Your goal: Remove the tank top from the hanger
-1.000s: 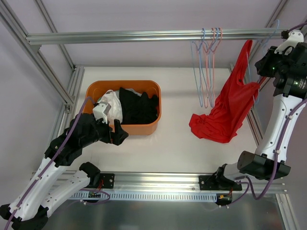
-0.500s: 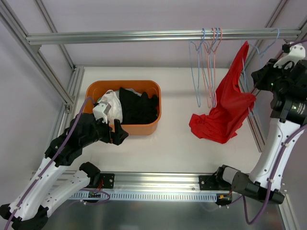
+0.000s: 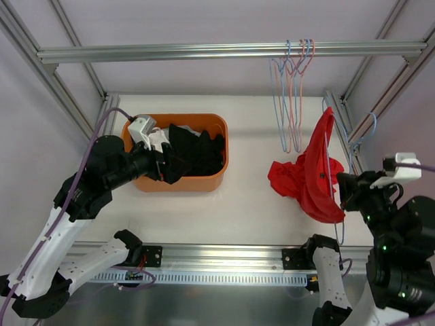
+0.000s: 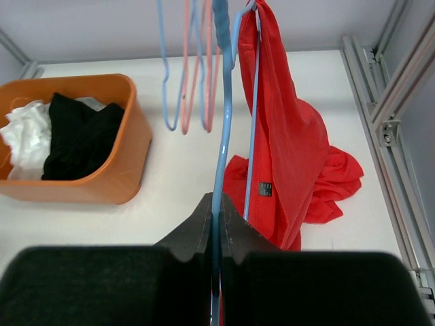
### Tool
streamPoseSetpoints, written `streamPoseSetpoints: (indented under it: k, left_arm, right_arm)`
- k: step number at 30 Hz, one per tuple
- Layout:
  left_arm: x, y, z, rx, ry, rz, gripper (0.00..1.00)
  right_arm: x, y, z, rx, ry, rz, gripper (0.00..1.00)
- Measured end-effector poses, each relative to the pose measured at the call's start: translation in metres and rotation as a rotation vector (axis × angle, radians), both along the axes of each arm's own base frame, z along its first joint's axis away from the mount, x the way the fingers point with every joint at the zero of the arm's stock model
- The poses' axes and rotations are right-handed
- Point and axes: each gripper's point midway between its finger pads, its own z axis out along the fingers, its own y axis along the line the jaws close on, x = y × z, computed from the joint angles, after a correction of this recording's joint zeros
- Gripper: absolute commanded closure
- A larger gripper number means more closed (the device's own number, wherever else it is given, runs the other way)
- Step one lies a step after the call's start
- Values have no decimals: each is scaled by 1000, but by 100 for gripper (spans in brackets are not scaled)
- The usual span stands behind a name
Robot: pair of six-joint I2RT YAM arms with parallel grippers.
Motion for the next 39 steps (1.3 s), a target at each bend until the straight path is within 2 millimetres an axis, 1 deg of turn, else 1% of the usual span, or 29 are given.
streamPoseSetpoints:
  k: [2,4,5,6,8,9,11,12,14,15,17,18,19,20,21,22,24,25,27,28,29,31,32,34,35,36,37,38,39]
  left_arm:
    - [-3,-18,23,-43,-38,-79,1]
    - [-11,-40,48,-79,-91,-181,1]
    - [-26,-62,61,-88,-124,-288,1]
    - [-36,-75,72,-100,-156,-352,1]
    - [-65,-107,95,-114,-226,-504,1]
    - [-76,-120,106,-119,-265,-559,1]
    - [-93,-146,129,-131,-347,-635,1]
    - [-97,-157,140,-137,-390,-644,1]
    - [-99,-179,159,-138,-473,-636,1]
    - [-94,-186,164,-136,-501,-613,1]
    - [-80,-203,171,-112,-552,-547,7]
    - [-70,-210,172,-92,-573,-503,10]
    - [-58,-216,171,-66,-587,-457,19]
    - [-48,-222,170,-41,-597,-415,25]
    - [-40,-227,166,-19,-603,-381,33]
    - [-33,-231,160,9,-606,-356,50]
    - [-24,-235,149,53,-604,-325,68]
    - [-21,-236,145,71,-605,-312,74]
    - [-16,-234,137,103,-606,-292,80]
    - [-15,-232,135,109,-607,-286,86]
    - [-15,-229,131,117,-605,-281,94]
    - [-14,-220,126,128,-600,-269,96]
    - [-15,-216,124,131,-600,-268,87]
    - [-17,-207,124,130,-603,-266,60]
    - [-18,-201,124,124,-602,-260,57]
    - [-18,-197,126,118,-603,-255,58]
    - [-19,-192,129,106,-604,-247,61]
    - [-20,-187,131,98,-606,-240,70]
    - [-20,-183,133,90,-605,-234,84]
  right_arm:
    - [-21,10,4,-3,-24,42,100]
    - [-39,19,15,-8,-61,94,100]
    - [-48,23,21,-11,-80,124,100]
    - [-56,26,27,-14,-100,146,100]
    - [-78,31,42,-22,-161,213,100]
    - [-85,34,47,-23,-184,239,100]
    - [-103,41,58,-18,-232,328,100]
    - [-111,46,62,-14,-250,381,100]
    - [-124,54,65,-2,-266,476,100]
    - [-129,57,66,3,-269,524,100]
    - [-138,63,70,16,-272,617,100]
    - [-141,65,73,20,-272,655,100]
    - [-141,66,75,23,-271,678,100]
    - [-141,67,77,28,-267,703,100]
    - [-140,69,81,32,-260,727,100]
    - [-137,69,82,34,-255,737,100]
    - [-129,72,86,39,-234,751,100]
    - [-125,72,86,41,-225,752,100]
    - [-116,74,86,44,-201,748,100]
    - [-111,73,86,44,-193,740,100]
    - [-107,73,86,44,-185,729,100]
    - [-102,71,84,42,-175,709,100]
    - [-99,71,84,41,-170,702,100]
    - [-95,70,82,40,-163,689,100]
    - [-92,70,81,41,-159,685,100]
    - [-90,70,80,41,-155,683,100]
    - [-87,71,78,43,-144,682,100]
    - [-85,71,76,45,-135,683,100]
    - [-82,72,75,47,-127,683,100]
